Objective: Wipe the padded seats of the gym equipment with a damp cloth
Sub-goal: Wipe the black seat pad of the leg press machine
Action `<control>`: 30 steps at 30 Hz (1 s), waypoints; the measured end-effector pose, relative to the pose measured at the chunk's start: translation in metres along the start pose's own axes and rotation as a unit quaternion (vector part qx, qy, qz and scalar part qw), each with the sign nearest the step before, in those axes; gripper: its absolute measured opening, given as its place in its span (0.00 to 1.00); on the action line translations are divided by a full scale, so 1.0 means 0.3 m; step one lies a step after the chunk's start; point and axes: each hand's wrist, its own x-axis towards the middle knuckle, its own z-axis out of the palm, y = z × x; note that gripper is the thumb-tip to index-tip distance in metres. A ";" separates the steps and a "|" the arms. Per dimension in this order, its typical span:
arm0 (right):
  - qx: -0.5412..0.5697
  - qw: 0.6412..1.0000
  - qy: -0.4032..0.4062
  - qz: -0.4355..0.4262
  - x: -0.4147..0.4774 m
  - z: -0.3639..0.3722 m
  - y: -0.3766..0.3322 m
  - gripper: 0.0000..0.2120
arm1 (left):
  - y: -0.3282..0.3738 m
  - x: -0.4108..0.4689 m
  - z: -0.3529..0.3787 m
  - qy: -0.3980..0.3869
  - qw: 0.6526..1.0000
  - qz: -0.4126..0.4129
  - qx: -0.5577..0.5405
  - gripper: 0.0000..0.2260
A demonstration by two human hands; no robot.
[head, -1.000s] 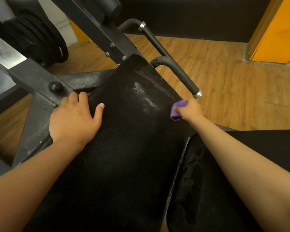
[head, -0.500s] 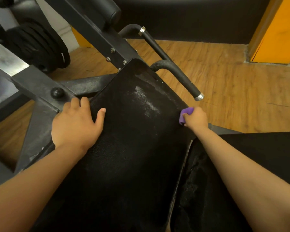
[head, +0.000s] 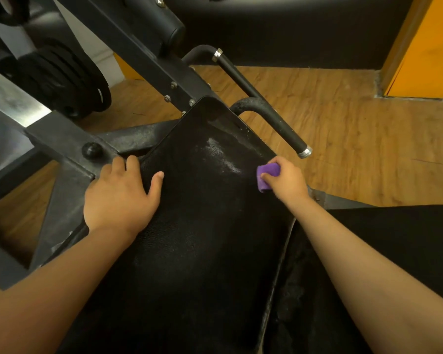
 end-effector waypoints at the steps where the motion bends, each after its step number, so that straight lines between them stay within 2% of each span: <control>1: -0.011 1.000 0.012 0.004 -0.007 0.004 0.007 0.08 | 0.000 0.000 0.001 0.002 1.000 0.002 -0.001 0.23; 3: -0.010 0.999 0.000 -0.038 -0.062 0.022 -0.014 0.08 | 0.000 0.002 0.001 0.003 1.000 0.002 -0.004 0.22; 6: 0.039 0.980 -0.114 -0.157 -0.207 0.042 -0.070 0.09 | 0.001 0.001 -0.001 -0.001 1.000 -0.001 -0.001 0.23; 8: -0.011 0.966 -0.166 -0.199 -0.244 0.032 -0.070 0.10 | 0.002 0.000 -0.001 -0.001 1.000 -0.002 -0.002 0.23; 9: -0.064 0.966 -0.151 -0.199 -0.222 0.021 -0.051 0.10 | 0.001 0.000 -0.001 -0.001 1.000 -0.002 -0.002 0.23; 11: -0.133 0.979 -0.061 -0.143 -0.150 -0.003 -0.002 0.10 | 0.001 0.002 -0.001 0.001 1.000 -0.003 0.000 0.23; 12: -0.108 0.989 -0.003 -0.097 -0.116 -0.014 0.018 0.10 | 0.002 0.002 -0.002 -0.001 1.000 -0.003 0.004 0.23; 14: 0.047 0.995 0.085 -0.022 -0.065 -0.033 0.029 0.08 | 0.004 0.002 0.000 -0.002 1.000 0.000 0.007 0.23; 16: 0.185 0.975 0.118 -0.019 -0.041 -0.034 -0.007 0.09 | 0.004 0.002 -0.001 -0.002 1.000 0.001 0.003 0.23; 19: 0.283 0.957 0.045 -0.049 -0.058 -0.006 -0.082 0.13 | 0.002 0.001 -0.003 -0.001 1.000 0.002 -0.001 0.23; 21: 0.248 0.966 -0.017 -0.071 -0.098 0.033 -0.101 0.14 | 0.000 0.001 -0.004 -0.001 1.000 0.000 -0.003 0.23; 24: 0.199 0.975 -0.025 -0.100 -0.171 0.064 -0.086 0.10 | 0.002 0.003 0.000 -0.005 1.000 -0.005 0.000 0.23; 30: 0.144 0.987 -0.057 -0.031 -0.328 0.054 -0.034 0.11 | 0.004 0.004 -0.011 -0.021 1.000 -0.012 -0.005 0.23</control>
